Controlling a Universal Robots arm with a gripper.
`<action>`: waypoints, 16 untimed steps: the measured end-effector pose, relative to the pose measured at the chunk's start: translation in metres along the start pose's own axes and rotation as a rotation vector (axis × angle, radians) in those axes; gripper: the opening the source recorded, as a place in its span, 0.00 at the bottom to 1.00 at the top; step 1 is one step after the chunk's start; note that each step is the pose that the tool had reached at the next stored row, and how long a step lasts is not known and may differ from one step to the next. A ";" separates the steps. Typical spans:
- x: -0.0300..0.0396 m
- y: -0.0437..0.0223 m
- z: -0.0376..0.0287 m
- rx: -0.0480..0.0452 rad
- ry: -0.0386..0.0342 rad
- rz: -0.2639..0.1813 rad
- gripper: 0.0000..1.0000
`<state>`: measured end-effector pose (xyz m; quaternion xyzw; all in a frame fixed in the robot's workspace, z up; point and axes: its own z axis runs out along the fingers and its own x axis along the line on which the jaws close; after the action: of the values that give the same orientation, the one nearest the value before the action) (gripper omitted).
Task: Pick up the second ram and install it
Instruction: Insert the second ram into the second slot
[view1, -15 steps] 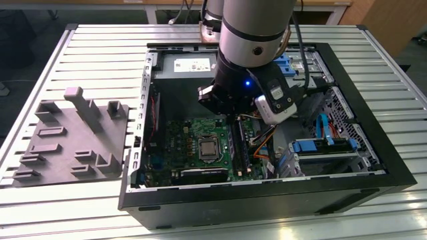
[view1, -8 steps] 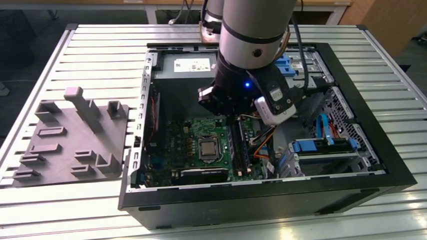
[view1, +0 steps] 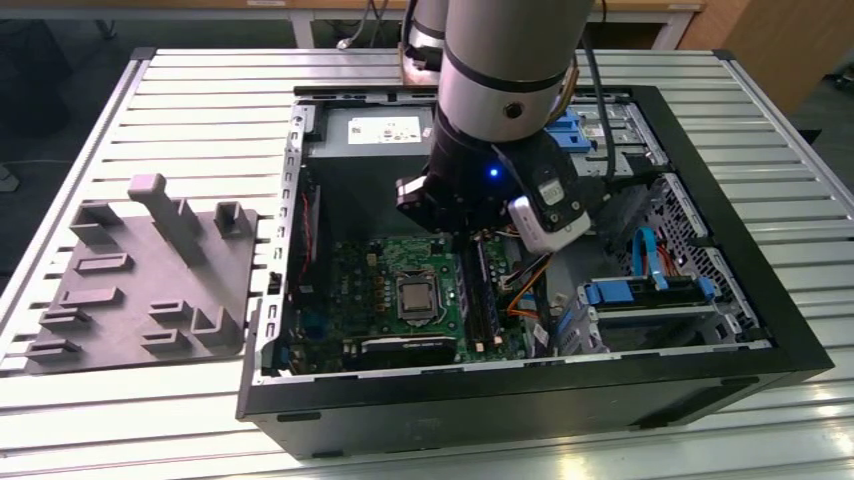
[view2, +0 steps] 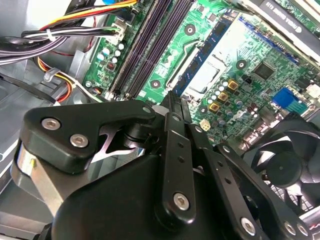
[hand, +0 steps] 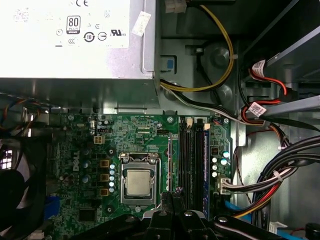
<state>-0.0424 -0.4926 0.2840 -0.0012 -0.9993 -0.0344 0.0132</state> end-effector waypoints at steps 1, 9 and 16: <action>0.0000 0.0000 0.0003 0.0001 0.0000 0.000 0.12; -0.0003 -0.0001 0.0018 0.0000 0.0000 0.000 0.12; -0.0030 -0.0002 0.0027 -0.0002 -0.0001 0.001 0.12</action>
<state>-0.0395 -0.4926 0.2812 -0.0018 -0.9993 -0.0345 0.0132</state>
